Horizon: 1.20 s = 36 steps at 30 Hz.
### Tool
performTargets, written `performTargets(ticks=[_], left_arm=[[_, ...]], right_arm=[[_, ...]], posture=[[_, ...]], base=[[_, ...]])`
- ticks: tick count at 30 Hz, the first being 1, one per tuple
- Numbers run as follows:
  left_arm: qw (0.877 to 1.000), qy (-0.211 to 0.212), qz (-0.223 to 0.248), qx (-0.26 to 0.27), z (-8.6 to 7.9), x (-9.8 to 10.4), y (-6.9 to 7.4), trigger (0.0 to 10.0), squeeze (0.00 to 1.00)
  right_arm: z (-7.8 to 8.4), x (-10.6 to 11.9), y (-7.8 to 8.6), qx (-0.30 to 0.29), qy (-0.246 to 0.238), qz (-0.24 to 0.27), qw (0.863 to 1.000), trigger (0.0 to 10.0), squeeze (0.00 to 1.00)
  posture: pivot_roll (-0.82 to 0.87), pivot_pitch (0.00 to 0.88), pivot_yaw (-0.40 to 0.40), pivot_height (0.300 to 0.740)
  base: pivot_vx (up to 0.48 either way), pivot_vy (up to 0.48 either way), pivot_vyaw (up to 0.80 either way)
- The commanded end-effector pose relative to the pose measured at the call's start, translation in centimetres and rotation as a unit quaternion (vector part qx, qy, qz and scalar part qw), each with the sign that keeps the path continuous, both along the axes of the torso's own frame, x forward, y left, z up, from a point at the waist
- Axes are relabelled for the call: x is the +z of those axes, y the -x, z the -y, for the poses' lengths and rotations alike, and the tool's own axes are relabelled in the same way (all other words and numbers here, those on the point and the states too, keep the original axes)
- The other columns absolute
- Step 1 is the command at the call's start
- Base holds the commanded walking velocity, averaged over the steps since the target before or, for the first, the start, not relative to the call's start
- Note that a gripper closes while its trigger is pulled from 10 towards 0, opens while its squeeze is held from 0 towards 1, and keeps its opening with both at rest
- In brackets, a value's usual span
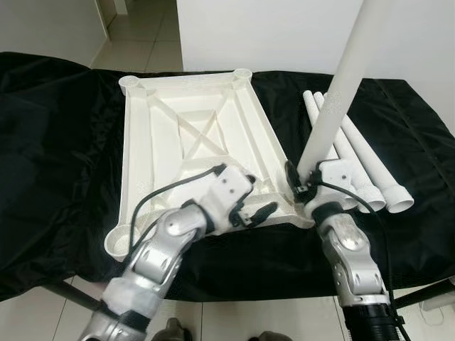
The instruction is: Building children table
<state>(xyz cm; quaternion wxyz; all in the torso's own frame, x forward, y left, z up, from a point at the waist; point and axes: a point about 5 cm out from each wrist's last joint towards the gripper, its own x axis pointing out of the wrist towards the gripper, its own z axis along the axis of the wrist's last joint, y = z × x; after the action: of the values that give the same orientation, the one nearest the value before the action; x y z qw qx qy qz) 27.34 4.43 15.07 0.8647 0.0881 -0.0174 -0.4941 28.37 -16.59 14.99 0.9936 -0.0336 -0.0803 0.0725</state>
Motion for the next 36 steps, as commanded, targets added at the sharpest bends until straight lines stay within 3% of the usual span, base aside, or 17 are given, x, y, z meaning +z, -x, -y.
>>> performTargets(ticks=[1,6,11,21,36], left_arm=[[1.0,0.007,0.002,-0.013,0.0,0.5,0.3,10.0,0.0],[0.999,0.02,-0.014,-0.033,-0.2,1.1,1.2,10.0,0.0],[0.999,0.003,-0.014,-0.042,-0.3,1.1,1.8,10.0,0.0],[0.999,0.012,-0.025,-0.034,-0.7,1.4,1.9,10.0,0.0],[1.0,0.011,-0.018,-0.019,-0.8,1.8,1.9,10.0,0.0]], right_arm=[[-0.1,0.3,0.2,0.006,-0.003,0.007,1.0,10.0,0.0],[0.6,-0.4,0.8,0.009,0.006,-0.003,1.0,10.0,0.0],[1.3,-1.1,1.4,-0.001,0.003,-0.014,1.0,10.0,0.0],[1.1,-1.9,2.2,0.016,0.014,-0.02,1.0,10.0,0.0],[0.7,-3.6,2.6,0.058,0.074,-0.033,0.995,10.0,0.0]], posture=[[-0.08,0.019,-0.009,0.74],[-0.08,0.01,-0.011,0.74],[-0.08,0.005,-0.006,0.74],[-0.09,0.003,0.001,0.74],[-0.08,0.005,-0.004,0.74]], base=[[0.0,0.0,0.0],[0.0,0.0,0.0],[0.0,0.0,0.0],[0.0,0.0,0.0],[0.0,0.0,0.0]])
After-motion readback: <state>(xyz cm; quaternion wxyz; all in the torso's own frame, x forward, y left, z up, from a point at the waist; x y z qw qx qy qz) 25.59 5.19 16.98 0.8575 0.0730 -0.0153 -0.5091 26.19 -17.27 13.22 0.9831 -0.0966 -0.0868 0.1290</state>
